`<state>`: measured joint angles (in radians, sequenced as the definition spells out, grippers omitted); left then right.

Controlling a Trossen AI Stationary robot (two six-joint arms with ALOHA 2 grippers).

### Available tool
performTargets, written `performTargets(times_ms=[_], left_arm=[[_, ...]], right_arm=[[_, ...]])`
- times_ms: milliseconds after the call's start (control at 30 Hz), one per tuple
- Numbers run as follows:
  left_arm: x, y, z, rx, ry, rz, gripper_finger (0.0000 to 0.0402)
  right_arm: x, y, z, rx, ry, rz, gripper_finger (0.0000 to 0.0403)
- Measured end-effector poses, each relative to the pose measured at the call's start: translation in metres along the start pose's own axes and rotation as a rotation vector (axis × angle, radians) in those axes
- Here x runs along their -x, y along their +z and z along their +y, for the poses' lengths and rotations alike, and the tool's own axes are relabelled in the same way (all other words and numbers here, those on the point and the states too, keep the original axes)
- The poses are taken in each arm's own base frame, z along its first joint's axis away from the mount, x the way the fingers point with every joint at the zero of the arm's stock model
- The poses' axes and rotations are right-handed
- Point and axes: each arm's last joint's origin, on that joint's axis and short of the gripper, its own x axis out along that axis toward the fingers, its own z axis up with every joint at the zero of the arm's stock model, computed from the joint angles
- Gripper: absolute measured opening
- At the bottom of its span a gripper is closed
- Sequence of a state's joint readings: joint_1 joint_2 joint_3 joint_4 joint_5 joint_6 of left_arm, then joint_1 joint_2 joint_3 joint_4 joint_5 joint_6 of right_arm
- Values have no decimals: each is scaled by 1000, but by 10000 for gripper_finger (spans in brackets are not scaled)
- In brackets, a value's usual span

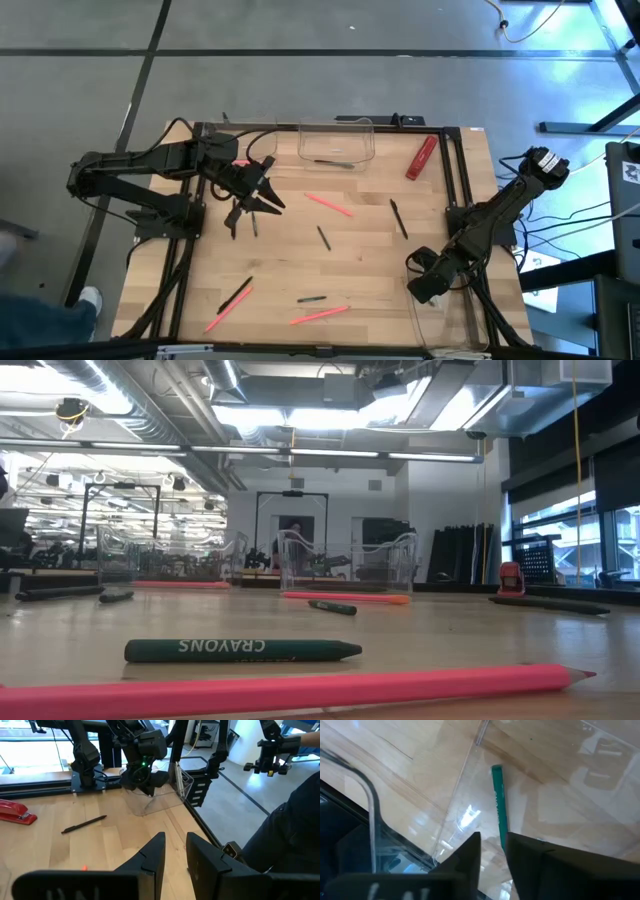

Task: Sort crayons/erasers/pens/pencils in bins
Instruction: Put the pink pencil into the top left transparent bin

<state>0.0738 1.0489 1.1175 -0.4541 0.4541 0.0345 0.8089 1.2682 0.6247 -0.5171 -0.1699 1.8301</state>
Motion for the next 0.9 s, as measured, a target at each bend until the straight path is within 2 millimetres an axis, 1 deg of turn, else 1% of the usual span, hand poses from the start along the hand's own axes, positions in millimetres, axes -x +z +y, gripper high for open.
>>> performTargets(times_ms=[100, 167, 300, 500, 567, 700, 800, 900], left_arm=[[0, 0, 0, 1, 0, 0, 71], [0, 0, 0, 1, 0, 0, 71], [0, 0, 1, 5, 47, 2, 71], [0, 0, 2, 7, 79, 4, 71], [0, 0, 3, 18, 96, 4, 71], [3, -4, 4, 105, 192, 31, 71], [10, -8, 3, 205, 282, 57, 71], [17, -14, 3, 360, 389, 77, 71]], right_arm=[[0, 0, 0, 1, 0, -1, 118], [0, 0, 0, -3, 4, 0, 126], [2, 0, 4, -3, 36, -6, 130], [19, -7, 23, 10, 95, -47, 130], [26, -9, 29, 11, 102, -55, 130], [45, -14, 40, 43, 97, -125, 130], [67, -17, 50, 81, 92, -215, 130], [92, -20, 57, 113, 74, -350, 130]])
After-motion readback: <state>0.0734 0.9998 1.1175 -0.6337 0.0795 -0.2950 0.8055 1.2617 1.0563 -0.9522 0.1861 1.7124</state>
